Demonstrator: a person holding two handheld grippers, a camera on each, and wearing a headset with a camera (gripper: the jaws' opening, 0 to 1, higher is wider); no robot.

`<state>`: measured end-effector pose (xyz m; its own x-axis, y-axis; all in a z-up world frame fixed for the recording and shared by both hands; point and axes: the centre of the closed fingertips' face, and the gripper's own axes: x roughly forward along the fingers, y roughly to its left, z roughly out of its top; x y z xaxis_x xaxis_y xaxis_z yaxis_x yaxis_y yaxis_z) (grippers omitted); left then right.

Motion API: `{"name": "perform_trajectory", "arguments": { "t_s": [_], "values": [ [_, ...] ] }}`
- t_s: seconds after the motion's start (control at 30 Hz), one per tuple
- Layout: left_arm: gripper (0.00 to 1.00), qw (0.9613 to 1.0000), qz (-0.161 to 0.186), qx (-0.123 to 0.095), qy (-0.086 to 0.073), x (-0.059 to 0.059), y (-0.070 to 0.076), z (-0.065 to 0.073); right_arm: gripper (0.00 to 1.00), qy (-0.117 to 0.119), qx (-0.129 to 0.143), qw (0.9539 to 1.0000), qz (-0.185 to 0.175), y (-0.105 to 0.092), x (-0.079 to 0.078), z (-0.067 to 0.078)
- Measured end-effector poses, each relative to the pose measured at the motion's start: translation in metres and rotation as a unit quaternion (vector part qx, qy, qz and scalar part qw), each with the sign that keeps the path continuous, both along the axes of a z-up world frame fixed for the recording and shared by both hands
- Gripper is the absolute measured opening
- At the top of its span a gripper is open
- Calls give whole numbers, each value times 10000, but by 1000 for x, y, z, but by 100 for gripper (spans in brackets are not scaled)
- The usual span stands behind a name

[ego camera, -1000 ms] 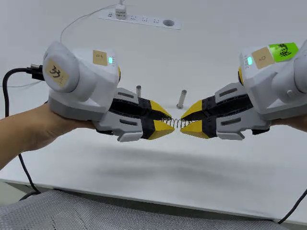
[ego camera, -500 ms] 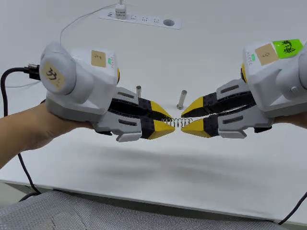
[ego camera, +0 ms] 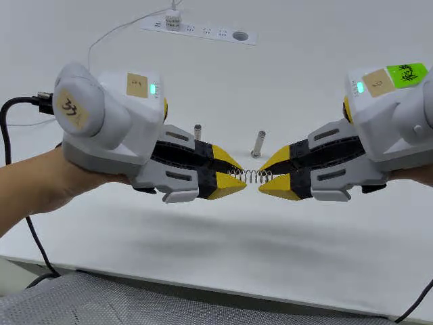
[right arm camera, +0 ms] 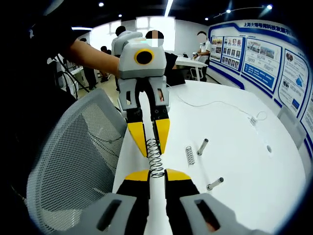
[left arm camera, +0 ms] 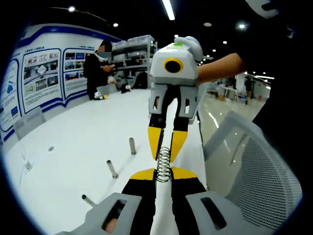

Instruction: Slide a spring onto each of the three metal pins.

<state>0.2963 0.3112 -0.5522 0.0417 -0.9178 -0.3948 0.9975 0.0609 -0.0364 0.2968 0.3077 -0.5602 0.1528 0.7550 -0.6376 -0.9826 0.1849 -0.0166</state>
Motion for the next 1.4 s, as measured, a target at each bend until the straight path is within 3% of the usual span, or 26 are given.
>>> {"name": "perform_trajectory", "arguments": {
  "t_s": [0.33, 0.5, 0.83, 1.03, 1.27, 1.4],
  "values": [
    [10, 10000, -21, 32, -65, -1, 0, 0, 11, 73, 241, 9997, -12, 3, -2, 12],
    [10, 10000, 21, -11, -48, -1, 0, 1, 11, 122, 577, 9982, -57, 8, -3, 26],
    [10, 9999, 41, 44, -105, 2, 0, 0, 11, 122, 806, 9966, -132, 15, 1, 31],
    [10, 10000, 33, -21, -87, 1, -3, 1, 11, 237, 1146, 9929, -231, 24, 4, 42],
    [10, 9999, 60, -111, -86, 2, -6, 3, 11, 296, 1312, 9904, -315, 31, 4, 47],
    [10, 9999, 64, -79, -109, 3, -7, 1, 11, 226, 1243, 9915, -317, 32, 5, 46]
  ]
}}
